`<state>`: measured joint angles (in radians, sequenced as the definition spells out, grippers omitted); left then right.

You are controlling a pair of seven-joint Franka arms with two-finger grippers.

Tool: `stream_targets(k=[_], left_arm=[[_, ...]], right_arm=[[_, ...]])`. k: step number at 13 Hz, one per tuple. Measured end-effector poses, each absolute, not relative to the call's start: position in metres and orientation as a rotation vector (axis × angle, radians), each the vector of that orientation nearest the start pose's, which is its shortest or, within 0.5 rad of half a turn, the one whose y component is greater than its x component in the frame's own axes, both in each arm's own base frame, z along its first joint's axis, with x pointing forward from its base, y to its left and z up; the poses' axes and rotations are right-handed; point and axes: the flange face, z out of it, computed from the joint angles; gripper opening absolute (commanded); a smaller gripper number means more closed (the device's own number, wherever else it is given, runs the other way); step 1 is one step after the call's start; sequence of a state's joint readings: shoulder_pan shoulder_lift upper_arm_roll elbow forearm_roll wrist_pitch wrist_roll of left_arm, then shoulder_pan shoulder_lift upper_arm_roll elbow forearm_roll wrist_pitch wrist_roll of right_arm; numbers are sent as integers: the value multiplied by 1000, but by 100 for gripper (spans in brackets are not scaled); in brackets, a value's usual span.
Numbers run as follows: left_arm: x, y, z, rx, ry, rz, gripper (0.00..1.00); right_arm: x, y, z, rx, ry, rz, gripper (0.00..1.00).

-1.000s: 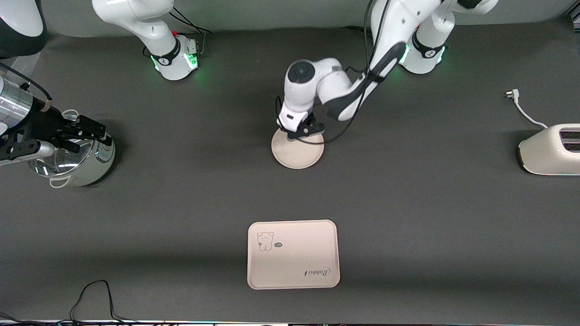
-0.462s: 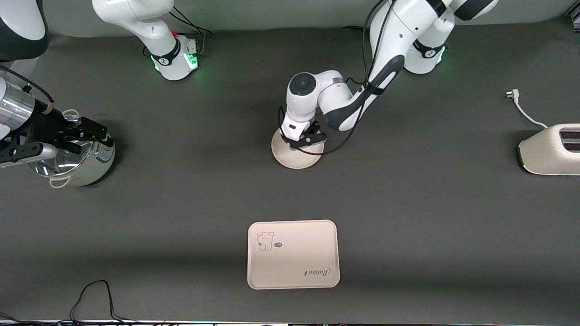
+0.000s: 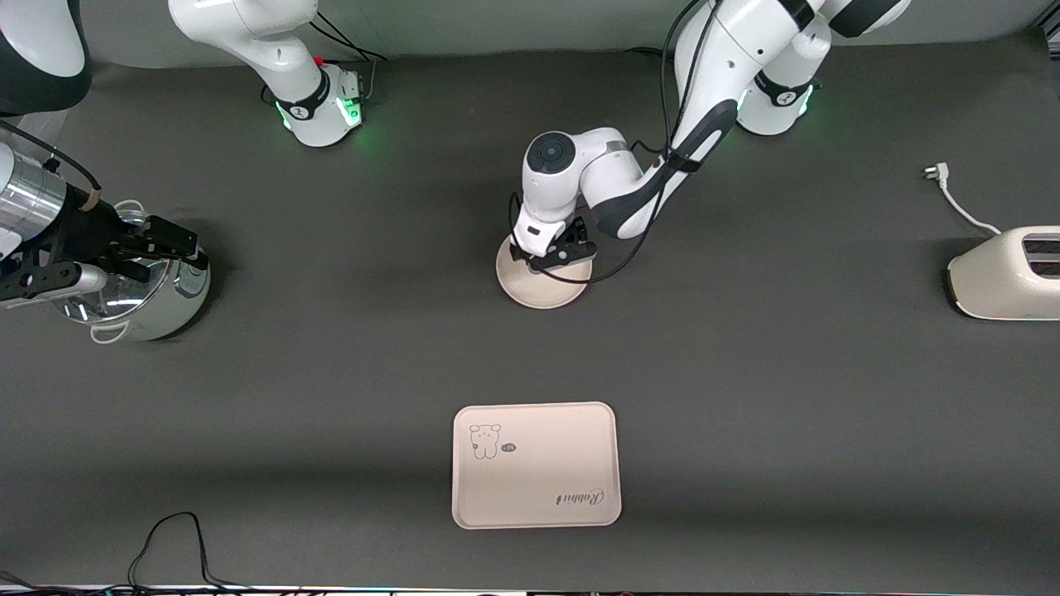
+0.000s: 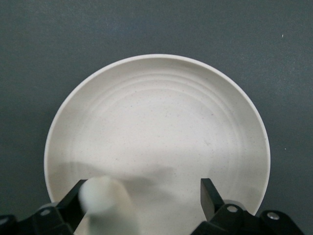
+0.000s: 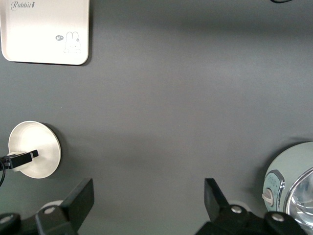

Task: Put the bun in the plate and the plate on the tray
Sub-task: 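Lower the bun onto the plate, open the left gripper, withdraw, then reach the right gripper to the plate rim and grasp it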

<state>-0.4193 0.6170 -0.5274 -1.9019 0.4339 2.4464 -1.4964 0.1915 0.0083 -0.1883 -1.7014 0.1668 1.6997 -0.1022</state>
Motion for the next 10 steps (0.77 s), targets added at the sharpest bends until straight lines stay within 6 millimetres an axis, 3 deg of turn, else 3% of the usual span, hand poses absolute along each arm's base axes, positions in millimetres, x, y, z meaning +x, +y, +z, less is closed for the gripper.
stream_targets(k=[4, 6, 7, 8, 10], left_arm=[[384, -503, 215, -3152, -479, -12, 100], [396, -494, 237, -3117, -456, -62, 100], [415, -479, 262, -3082, -407, -101, 100], [444, -450, 297, -3046, -359, -129, 100], [509, -356, 369, -3002, -283, -115, 100]], right_arm=[[565, 18, 568, -2976, -124, 8, 100], [565, 19, 567, -2976, -126, 11, 100], [565, 21, 566, -2976, -129, 15, 100], [566, 24, 564, -2975, -136, 22, 100], [568, 37, 558, -2974, -166, 32, 100]])
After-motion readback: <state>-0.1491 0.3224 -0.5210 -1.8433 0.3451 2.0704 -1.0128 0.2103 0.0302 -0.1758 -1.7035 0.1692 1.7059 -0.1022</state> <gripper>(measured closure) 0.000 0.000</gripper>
